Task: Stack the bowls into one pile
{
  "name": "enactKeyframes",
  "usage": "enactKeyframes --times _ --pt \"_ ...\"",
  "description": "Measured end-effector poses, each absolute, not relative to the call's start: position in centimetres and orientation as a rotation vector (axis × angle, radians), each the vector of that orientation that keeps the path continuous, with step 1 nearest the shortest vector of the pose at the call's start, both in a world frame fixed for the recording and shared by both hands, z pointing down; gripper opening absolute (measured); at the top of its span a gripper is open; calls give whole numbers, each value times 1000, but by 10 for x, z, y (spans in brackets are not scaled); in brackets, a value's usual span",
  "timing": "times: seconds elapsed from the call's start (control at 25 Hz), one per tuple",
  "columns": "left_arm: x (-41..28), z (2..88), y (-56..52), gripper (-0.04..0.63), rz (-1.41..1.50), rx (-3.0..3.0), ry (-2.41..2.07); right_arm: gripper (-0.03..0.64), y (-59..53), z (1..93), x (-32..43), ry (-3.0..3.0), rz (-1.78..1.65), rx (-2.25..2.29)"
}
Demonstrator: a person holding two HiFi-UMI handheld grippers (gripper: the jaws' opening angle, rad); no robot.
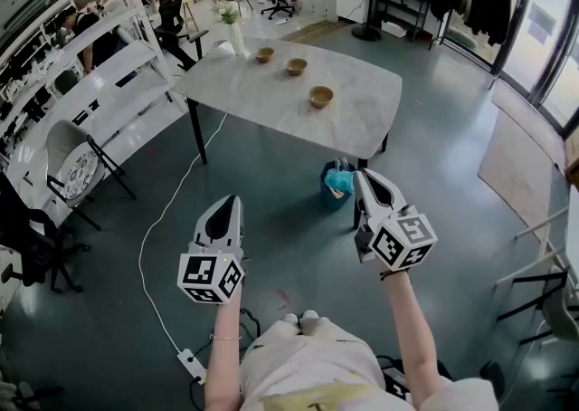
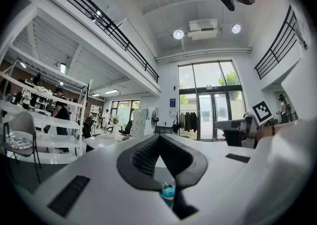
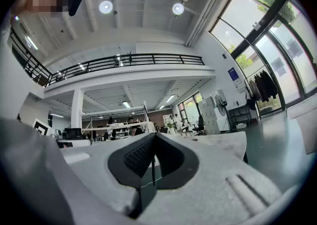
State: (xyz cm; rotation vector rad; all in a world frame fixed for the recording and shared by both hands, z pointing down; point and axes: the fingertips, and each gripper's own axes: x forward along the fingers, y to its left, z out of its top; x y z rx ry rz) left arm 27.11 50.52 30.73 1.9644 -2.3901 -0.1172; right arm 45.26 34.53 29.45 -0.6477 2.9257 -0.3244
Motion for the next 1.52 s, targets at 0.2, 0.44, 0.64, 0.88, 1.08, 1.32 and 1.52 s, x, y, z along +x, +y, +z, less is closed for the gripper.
enactKeyframes --times 0.2,0.44,0.64,0.88,1.08,1.32,1.52 --pt "277 309 501 -1 -104 1952 -2385 5 339 292 457 2911 -321 -658" --pt "287 315 492 0 -113 1954 -2365 5 329 302 463 2905 -413 -639" --pt "294 315 483 -1 -126 1961 -2349 6 320 309 464 2922 -432 -648" --pt "293 318 470 0 -132 1957 -2338 42 309 316 455 2943 -434 -652" --pt "284 315 459 0 -136 1940 -2337 91 295 316 447 2947 -458 -665" --pt "266 327 436 0 -139 1922 -2316 133 268 328 430 2947 -487 -693" --pt "234 340 408 0 -148 1914 -2298 140 239 340 401 2948 -513 -719"
